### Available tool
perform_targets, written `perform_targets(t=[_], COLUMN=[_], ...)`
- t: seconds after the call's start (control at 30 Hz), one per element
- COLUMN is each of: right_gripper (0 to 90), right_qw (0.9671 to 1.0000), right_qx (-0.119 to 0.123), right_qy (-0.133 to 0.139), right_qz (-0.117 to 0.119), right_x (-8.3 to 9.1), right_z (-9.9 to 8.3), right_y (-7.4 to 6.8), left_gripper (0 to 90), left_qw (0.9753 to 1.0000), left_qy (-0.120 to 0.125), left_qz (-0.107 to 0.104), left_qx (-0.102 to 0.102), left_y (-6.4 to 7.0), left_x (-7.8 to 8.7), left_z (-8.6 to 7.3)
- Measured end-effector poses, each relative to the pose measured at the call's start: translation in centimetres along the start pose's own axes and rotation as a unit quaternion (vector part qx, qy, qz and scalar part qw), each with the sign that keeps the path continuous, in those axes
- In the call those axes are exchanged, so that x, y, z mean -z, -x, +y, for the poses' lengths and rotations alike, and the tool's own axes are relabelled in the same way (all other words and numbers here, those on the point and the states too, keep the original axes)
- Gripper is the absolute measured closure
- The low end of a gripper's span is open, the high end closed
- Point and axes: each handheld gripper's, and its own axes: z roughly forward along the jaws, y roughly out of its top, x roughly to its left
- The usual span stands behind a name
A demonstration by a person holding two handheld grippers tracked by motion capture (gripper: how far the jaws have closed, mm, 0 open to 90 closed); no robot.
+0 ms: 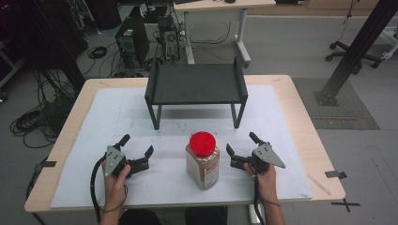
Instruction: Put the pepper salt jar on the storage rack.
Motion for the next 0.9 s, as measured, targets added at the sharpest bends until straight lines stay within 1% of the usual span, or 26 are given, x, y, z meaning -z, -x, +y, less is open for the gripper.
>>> perform_targets(t=[0.13, 0.23, 0.27, 0.47, 0.6, 0.67, 0.9], right_gripper=[0.2, 0.1, 0.1, 0.0, 0.0, 0.0, 0.0], right_qw=[1.0, 1.0, 1.0, 0.9999, 0.9997, 0.9996, 0.9994], right_qx=[0.002, -0.001, -0.006, -0.011, -0.019, -0.025, -0.03], right_qy=[-0.002, -0.002, -0.002, -0.002, -0.007, -0.006, -0.005], right_qz=[-0.001, 0.0, 0.001, 0.004, 0.009, 0.011, 0.016], right_x=[0.1, 0.3, 0.5, 1.0, 1.5, 1.9, 2.8], right_z=[0.0, 0.0, 0.0, 0.0, 0.1, 0.1, 0.4], right_y=[-0.1, -0.1, -0.1, -0.2, -0.3, -0.4, -0.8], left_gripper=[0.2, 0.2, 0.2, 0.2, 0.2, 0.2, 0.2], left_qw=[1.0, 1.0, 1.0, 1.0, 1.0, 1.0, 1.0], left_qy=[0.0, 0.0, 0.0, 0.0, 0.0, -0.001, -0.001], left_qz=[0.0, -0.001, -0.001, -0.001, -0.002, -0.002, -0.003], left_qx=[-0.001, 0.0, 0.0, 0.0, 0.001, 0.001, 0.001], left_y=[0.0, 0.0, 0.0, 0.0, 0.0, 0.0, 0.0], left_x=[0.0, 0.0, 0.0, 0.0, 0.0, 0.0, 0.0], left_z=[0.0, 0.0, 0.0, 0.0, 0.0, 0.0, 0.0])
